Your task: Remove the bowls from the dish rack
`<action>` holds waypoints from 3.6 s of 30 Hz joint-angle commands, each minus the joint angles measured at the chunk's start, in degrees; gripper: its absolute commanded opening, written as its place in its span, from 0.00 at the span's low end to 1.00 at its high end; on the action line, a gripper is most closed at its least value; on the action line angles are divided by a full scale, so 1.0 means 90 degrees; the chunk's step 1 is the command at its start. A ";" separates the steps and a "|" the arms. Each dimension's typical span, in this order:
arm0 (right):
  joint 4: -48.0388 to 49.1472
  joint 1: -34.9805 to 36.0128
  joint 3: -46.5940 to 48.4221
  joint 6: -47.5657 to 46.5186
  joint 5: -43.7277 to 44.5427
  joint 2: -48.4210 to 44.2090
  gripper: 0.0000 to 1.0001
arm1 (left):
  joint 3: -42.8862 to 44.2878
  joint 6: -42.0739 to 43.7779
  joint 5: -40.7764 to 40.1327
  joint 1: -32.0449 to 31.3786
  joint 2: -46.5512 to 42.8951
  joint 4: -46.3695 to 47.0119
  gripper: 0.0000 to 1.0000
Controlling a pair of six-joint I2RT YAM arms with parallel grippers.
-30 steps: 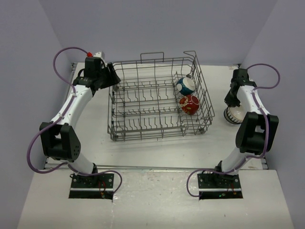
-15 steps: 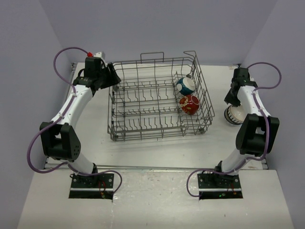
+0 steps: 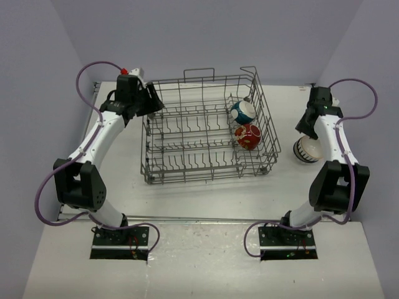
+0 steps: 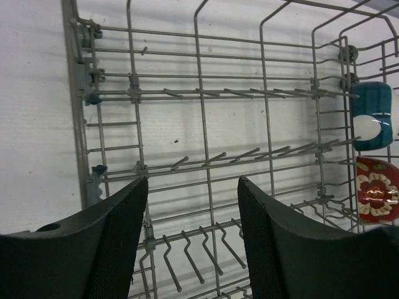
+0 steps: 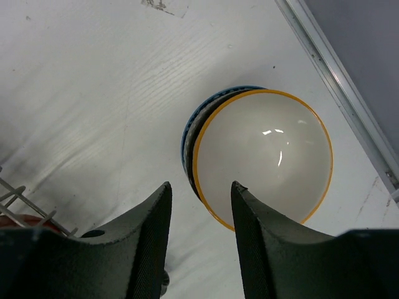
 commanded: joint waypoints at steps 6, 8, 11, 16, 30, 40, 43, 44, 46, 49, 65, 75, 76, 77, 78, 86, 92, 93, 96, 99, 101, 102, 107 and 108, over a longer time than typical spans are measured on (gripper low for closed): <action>-0.0574 -0.0019 0.0396 0.0132 0.0067 -0.1420 0.47 | 0.0379 -0.0570 0.0909 -0.0880 0.0082 0.0904 0.63; -0.0759 -0.0019 0.0639 0.0172 -0.0284 -0.1558 0.47 | 0.0476 -0.0766 0.1250 -0.1153 0.0209 0.1178 0.63; -0.0691 -0.0019 0.0962 0.0006 -0.1786 -0.1676 0.50 | 0.0837 -0.1196 0.1652 -0.1496 0.0550 0.1627 0.64; -0.0953 0.0136 0.1800 -0.0121 -0.4237 -0.0995 0.53 | 0.1042 -0.2709 0.2346 -0.1701 0.1272 0.3199 0.64; -0.0927 0.0889 0.1813 -0.0121 -0.4770 -0.0523 0.47 | 0.2674 -0.3980 0.2961 -0.1838 0.3011 0.3767 0.65; -0.0906 0.0879 0.1568 -0.0238 -0.4378 -0.0572 0.47 | 0.2713 -0.3776 0.3176 -0.1838 0.3334 0.3718 0.65; -0.1033 0.0879 0.1637 -0.0277 -0.4135 -0.0533 0.47 | 0.2684 -0.3756 0.3176 -0.1838 0.3373 0.3670 0.65; -0.0878 0.0889 0.1588 -0.0287 -0.4105 -0.0581 0.47 | 0.2664 -0.3717 0.3147 -0.1838 0.3373 0.3660 0.65; -0.0828 0.0889 0.1578 -0.0326 -0.4085 -0.0592 0.47 | 0.2654 -0.3688 0.3108 -0.1838 0.3383 0.3650 0.65; -0.0779 0.0860 0.1753 -0.0434 -0.4115 -0.0572 0.47 | 0.2684 -0.3600 0.3011 -0.1848 0.3412 0.3572 0.65; -0.0877 0.0772 0.1608 -0.0239 -0.3958 -0.0650 0.47 | 0.2469 -0.3160 0.2805 -0.1955 0.3529 0.3084 0.65; -0.0360 0.0781 0.0603 -0.0083 -0.4173 -0.0757 0.17 | 0.2576 -0.3189 0.2922 -0.1955 0.3754 0.3035 0.65; -0.0311 0.0781 0.0553 -0.0073 -0.4173 -0.0796 0.11 | 0.2596 -0.3160 0.2923 -0.1955 0.3773 0.3025 0.65; -0.0320 0.0781 0.0534 -0.0073 -0.4183 -0.0826 0.04 | 0.2605 -0.3150 0.2932 -0.1955 0.3803 0.3015 0.65; -0.0340 0.0781 0.0524 -0.0063 -0.4183 -0.0836 0.00 | 0.2654 -0.3141 0.2942 -0.1955 0.3813 0.2996 0.65; -0.0359 0.0781 0.0153 -0.0044 -0.4329 -0.1138 0.00 | 0.2577 -0.3004 0.2913 -0.1955 0.3726 0.2673 0.63; -0.0301 0.0801 -0.0072 0.0171 -0.4670 -0.1295 0.00 | 0.1729 -0.2838 0.2786 -0.1975 0.2867 0.2673 0.63; -0.0301 0.0811 -0.0092 0.0230 -0.4710 -0.1295 0.00 | 0.1591 -0.2818 0.2786 -0.1975 0.2759 0.2673 0.63; -0.0281 0.0927 -0.0140 0.0289 -0.4720 -0.1324 0.00 | 0.1161 -0.2779 0.2932 -0.1994 0.2359 0.2703 0.64; -0.0252 0.1016 -0.0189 0.0289 -0.4739 -0.1314 0.00 | 0.0800 -0.2672 0.3010 -0.2053 0.2134 0.2732 0.63; -0.0232 0.1045 -0.0218 0.0299 -0.4730 -0.1285 0.00 | 0.0643 -0.2701 0.3069 -0.2092 0.2065 0.2790 0.63; -0.0232 0.1074 -0.0238 0.0299 -0.4730 -0.1285 0.00 | 0.0498 -0.2788 0.3214 -0.2111 0.2036 0.2897 0.63; -0.0193 0.1084 -0.0307 0.0308 -0.4720 -0.1304 0.00 | 0.0272 -0.3100 0.3547 -0.2248 0.2094 0.3434 0.61; -0.0203 0.1084 -0.0297 0.0308 -0.4720 -0.1305 0.00 | 0.0156 -0.3179 0.3577 -0.2258 0.2104 0.3677 0.61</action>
